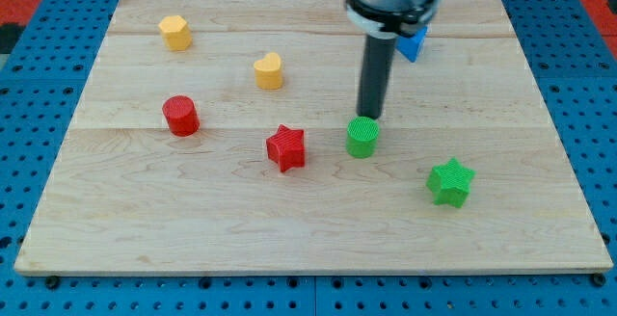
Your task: Push the yellow heart near to the yellow hexagon
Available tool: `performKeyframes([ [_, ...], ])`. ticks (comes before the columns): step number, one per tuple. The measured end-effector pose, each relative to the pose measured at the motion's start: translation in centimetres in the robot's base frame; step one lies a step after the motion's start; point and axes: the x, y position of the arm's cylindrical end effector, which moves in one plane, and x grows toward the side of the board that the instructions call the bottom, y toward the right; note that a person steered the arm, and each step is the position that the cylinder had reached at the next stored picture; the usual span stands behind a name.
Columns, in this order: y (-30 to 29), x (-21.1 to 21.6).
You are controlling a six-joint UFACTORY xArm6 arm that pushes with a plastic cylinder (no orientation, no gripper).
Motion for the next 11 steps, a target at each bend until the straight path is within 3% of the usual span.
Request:
performKeyframes([
  [1,-2.0,1.4],
  [3,3.3,8.2],
  [5,-2.3,8.0],
  [6,-0.9,6.8],
  [7,-3.4,2.4],
  [9,-9.5,-0.2],
  [11,-8.7,-5.8],
])
